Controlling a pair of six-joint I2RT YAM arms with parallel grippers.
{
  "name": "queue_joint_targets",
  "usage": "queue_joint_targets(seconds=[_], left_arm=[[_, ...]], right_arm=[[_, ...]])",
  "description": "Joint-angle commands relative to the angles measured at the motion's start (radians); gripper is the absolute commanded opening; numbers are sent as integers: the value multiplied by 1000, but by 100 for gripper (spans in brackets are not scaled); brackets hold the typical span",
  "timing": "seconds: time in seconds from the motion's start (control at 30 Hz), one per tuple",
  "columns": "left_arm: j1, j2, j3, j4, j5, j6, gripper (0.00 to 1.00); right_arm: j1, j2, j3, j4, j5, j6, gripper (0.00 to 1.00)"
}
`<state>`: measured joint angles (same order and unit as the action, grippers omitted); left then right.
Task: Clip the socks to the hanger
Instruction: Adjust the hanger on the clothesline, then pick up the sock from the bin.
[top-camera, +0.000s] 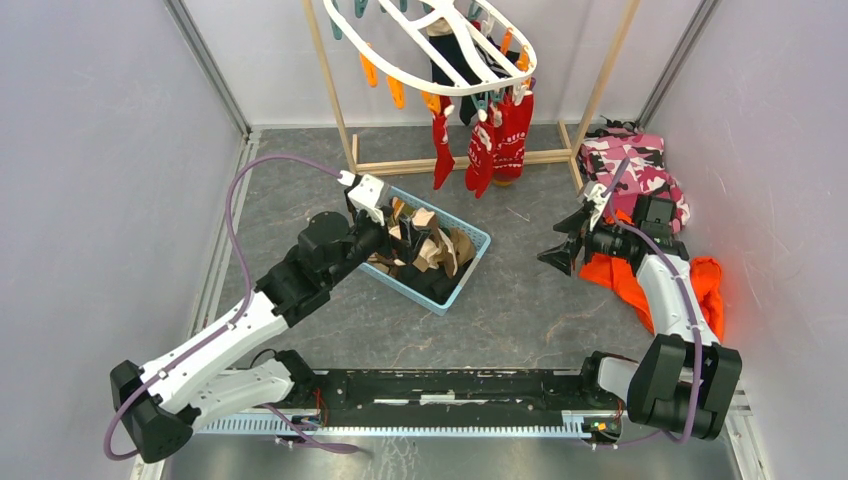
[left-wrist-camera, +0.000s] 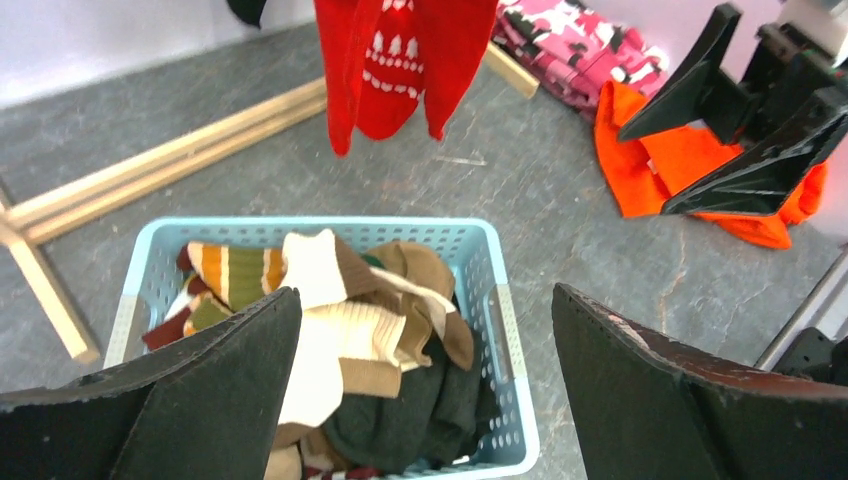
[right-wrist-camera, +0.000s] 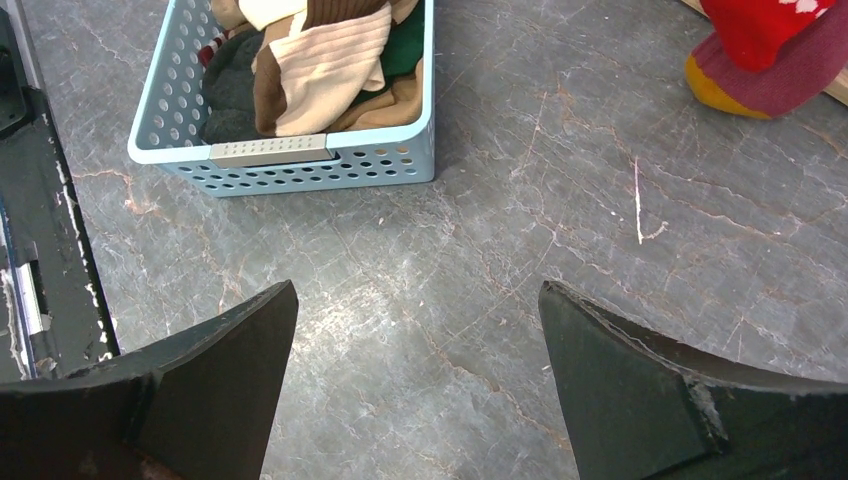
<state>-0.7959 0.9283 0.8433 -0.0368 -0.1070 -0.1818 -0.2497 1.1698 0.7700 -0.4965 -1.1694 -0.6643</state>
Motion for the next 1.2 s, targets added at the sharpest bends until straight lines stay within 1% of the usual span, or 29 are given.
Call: queue_joint_targets(seconds=[0.0, 0.1, 0.23, 0.3, 0.37, 0.4, 0.5, 0.6, 0.67, 0.77, 0.8, 0.9, 1.03, 1.17], left_arm=[[19, -1, -9, -147, -41, -59, 100], [56, 22, -24, -193, -18, -66, 98], [185, 77, -33, -234, 65, -2, 96], [245, 120, -26, -249, 95, 74, 96], [275, 177, -14, -248, 102, 178, 95], [287, 212, -8, -237, 129, 230, 95], [312, 287, 3, -181, 212, 378, 94], [316, 346, -7, -105, 273, 554, 96], [323, 377, -17, -39, 291, 614, 96], [343, 437, -3, 47, 329, 624, 95], [346, 458, 8, 70, 362, 623, 94], [348, 522, 44, 98, 436, 619, 90], [348, 594, 86, 108, 506, 597, 80], [348, 601, 79, 164, 536, 544, 71]], right_arm=[[12, -16, 21, -6, -1, -24, 97], [15, -15, 20, -7, 3, -24, 97], [24, -14, 17, -6, 5, -26, 97], [27, -11, 17, -4, 5, -26, 97], [33, -9, 18, -4, 7, -26, 97], [35, -7, 19, -3, 9, -27, 97], [38, -7, 19, -4, 14, -27, 97], [39, -13, 17, -5, 17, -29, 97], [39, -15, 15, -5, 20, -29, 97], [39, -16, 15, -6, 25, -31, 97], [39, -15, 15, -6, 27, -31, 97], [39, -16, 18, -7, 32, -32, 97], [39, -12, 19, -8, 33, -35, 97], [38, -5, 20, -7, 34, -37, 97]])
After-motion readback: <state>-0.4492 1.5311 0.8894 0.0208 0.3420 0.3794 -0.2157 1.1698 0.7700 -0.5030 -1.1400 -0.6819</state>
